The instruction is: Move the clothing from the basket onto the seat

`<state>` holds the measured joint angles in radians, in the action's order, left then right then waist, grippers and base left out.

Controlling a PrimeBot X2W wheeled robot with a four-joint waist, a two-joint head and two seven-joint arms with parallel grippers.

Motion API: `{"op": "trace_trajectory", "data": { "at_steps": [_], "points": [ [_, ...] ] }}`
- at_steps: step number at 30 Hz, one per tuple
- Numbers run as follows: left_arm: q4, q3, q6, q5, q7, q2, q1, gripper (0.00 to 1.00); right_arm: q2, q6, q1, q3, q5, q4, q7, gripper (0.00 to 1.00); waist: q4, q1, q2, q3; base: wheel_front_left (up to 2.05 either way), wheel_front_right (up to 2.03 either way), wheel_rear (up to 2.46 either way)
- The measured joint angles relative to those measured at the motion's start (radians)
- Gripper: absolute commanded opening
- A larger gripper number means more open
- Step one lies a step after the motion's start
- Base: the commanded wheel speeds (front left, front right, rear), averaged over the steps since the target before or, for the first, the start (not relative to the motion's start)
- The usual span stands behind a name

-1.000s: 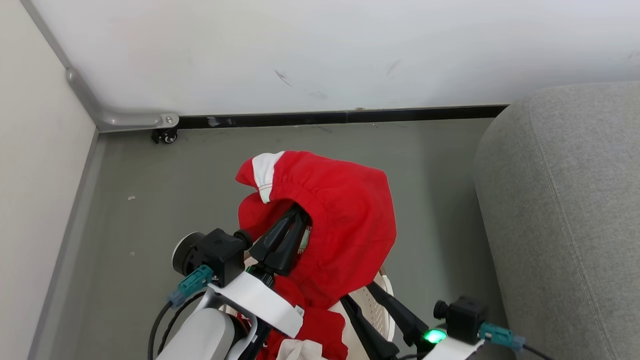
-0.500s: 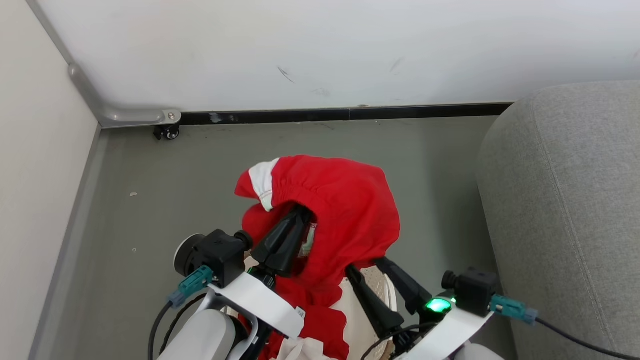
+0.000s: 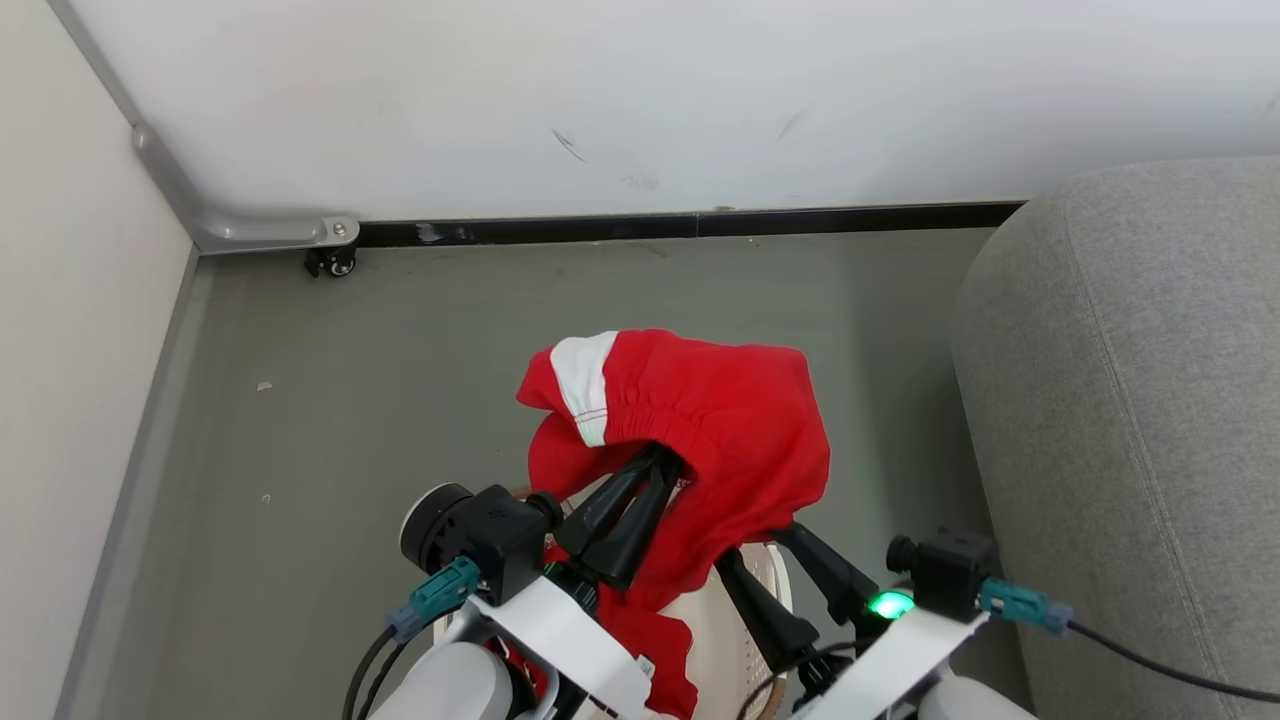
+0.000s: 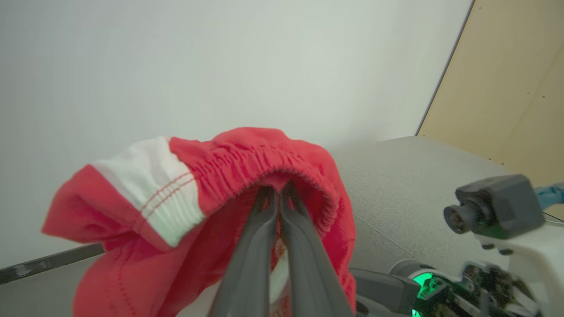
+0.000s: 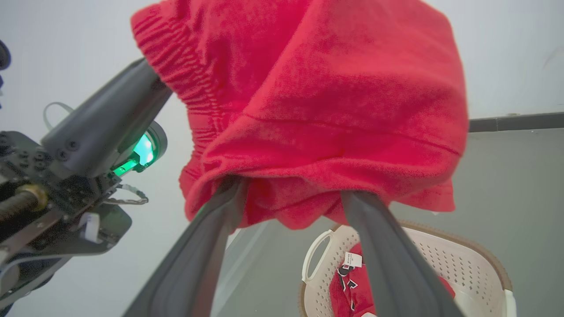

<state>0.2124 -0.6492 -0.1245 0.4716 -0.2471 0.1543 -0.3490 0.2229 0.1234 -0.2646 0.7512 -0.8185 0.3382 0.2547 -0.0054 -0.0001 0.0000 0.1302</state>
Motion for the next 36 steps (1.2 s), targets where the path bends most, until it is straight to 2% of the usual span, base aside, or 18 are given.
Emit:
{"op": "trace_trajectory", "data": {
  "at_steps": [9,10,11,12,13,22,29,36],
  "points": [
    [0.001,-0.022,0.0,0.01,-0.005,0.002,0.0,0.0,-0.022,0.0,-0.069,0.013,0.001,0.001,0.0,1.0,0.002,0.0,0.0,0.003,0.0,0.0,0.0],
    [0.001,-0.022,0.0,0.01,-0.006,0.003,0.0,0.0,-0.023,0.0,-0.07,0.013,0.001,0.001,0.0,0.92,0.002,0.0001,0.0,0.003,0.0,0.0,0.0],
    [0.002,-0.022,0.0,0.01,-0.006,0.004,0.0,0.0,-0.024,0.0,-0.07,0.013,0.003,0.002,0.0,0.4,0.003,0.0001,0.0,0.003,0.0,0.0,0.0],
    [0.002,-0.022,0.0,0.01,-0.006,0.004,0.0,0.0,-0.024,0.0,-0.07,0.012,0.004,0.002,0.0,0.15,0.003,0.0,0.0,0.003,0.0,0.0,0.0],
    [0.003,-0.022,0.0,0.012,-0.006,0.005,0.0,0.0,-0.024,0.0,-0.07,0.012,0.005,0.003,0.0,0.0,0.003,0.0001,0.0,0.002,0.0,0.0,0.0],
    [0.016,0.001,0.0,0.021,-0.006,0.014,0.0,0.0,-0.022,0.0,-0.089,0.014,0.027,0.013,0.0,0.0,0.0,0.0001,0.0,0.0,0.0,0.0,0.0],
    [0.044,0.046,0.001,0.055,-0.006,0.022,0.0,0.0,-0.01,0.0,-0.088,-0.04,0.047,0.0,0.0,0.0,-0.006,0.0001,0.0,-0.003,0.0,0.0,0.0],
    [0.067,0.04,0.001,0.064,-0.006,0.024,0.0,0.0,-0.006,0.0,-0.088,-0.104,0.079,-0.039,0.0,0.0,-0.015,0.0001,0.0,-0.011,0.0,0.0,0.0]
  ]
}}
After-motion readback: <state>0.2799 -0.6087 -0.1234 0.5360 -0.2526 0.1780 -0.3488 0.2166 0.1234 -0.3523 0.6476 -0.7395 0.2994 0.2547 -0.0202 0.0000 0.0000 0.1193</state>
